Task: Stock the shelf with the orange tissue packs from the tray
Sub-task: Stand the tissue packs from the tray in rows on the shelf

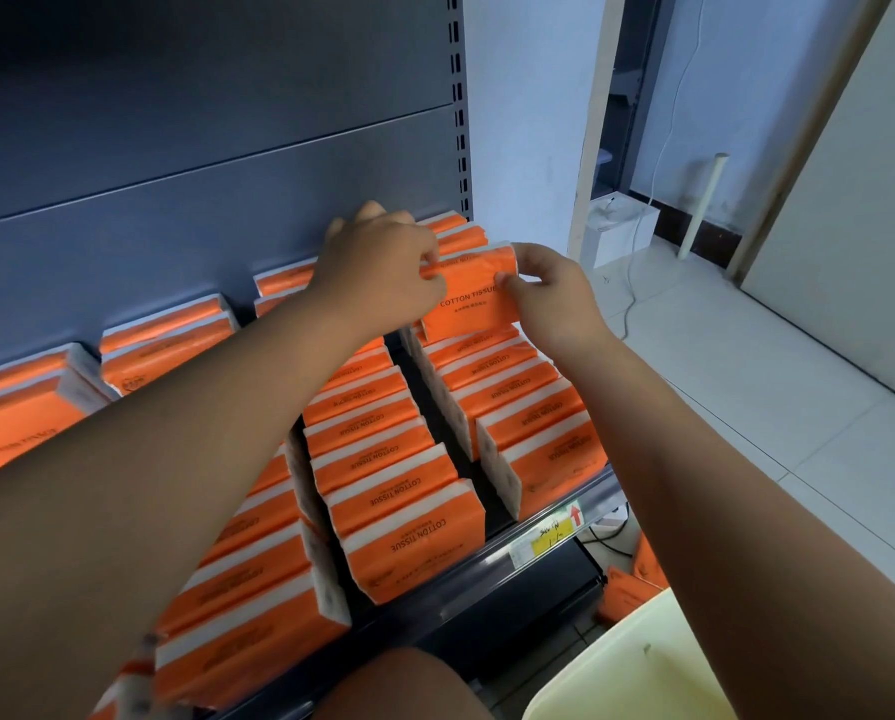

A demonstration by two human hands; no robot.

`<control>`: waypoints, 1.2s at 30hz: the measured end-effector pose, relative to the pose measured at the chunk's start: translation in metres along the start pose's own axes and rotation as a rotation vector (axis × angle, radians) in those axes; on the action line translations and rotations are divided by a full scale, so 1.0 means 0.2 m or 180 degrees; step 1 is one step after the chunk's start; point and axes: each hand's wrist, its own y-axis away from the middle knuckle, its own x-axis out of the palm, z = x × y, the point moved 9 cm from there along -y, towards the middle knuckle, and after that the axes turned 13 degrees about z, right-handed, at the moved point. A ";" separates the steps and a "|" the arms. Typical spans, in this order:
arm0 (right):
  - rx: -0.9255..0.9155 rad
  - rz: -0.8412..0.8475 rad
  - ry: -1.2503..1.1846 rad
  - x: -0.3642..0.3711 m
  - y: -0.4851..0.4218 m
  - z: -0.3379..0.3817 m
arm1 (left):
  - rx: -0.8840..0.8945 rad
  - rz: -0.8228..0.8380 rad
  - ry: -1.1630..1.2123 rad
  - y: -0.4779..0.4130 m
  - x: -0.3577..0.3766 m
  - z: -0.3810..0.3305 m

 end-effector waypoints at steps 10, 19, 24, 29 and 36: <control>0.0071 0.0163 0.0334 0.05 -0.03 -0.01 | 0.0057 -0.0075 -0.0584 0.01 0.04 -0.04; 0.0319 0.0325 0.0689 0.09 0.00 0.01 | -0.0165 -0.0139 -0.0635 0.06 0.06 -0.07; 0.0276 -0.0099 0.0770 0.06 0.13 0.02 | 0.0020 -0.0310 -0.0480 0.08 0.05 -0.16; 0.0016 -0.0404 0.0971 0.06 0.31 -0.03 | 0.0184 -0.0442 -0.0466 0.17 0.08 -0.28; -0.0009 -0.0770 0.1284 -0.05 0.63 -0.07 | 0.0324 -0.0386 -0.0337 0.34 0.12 -0.48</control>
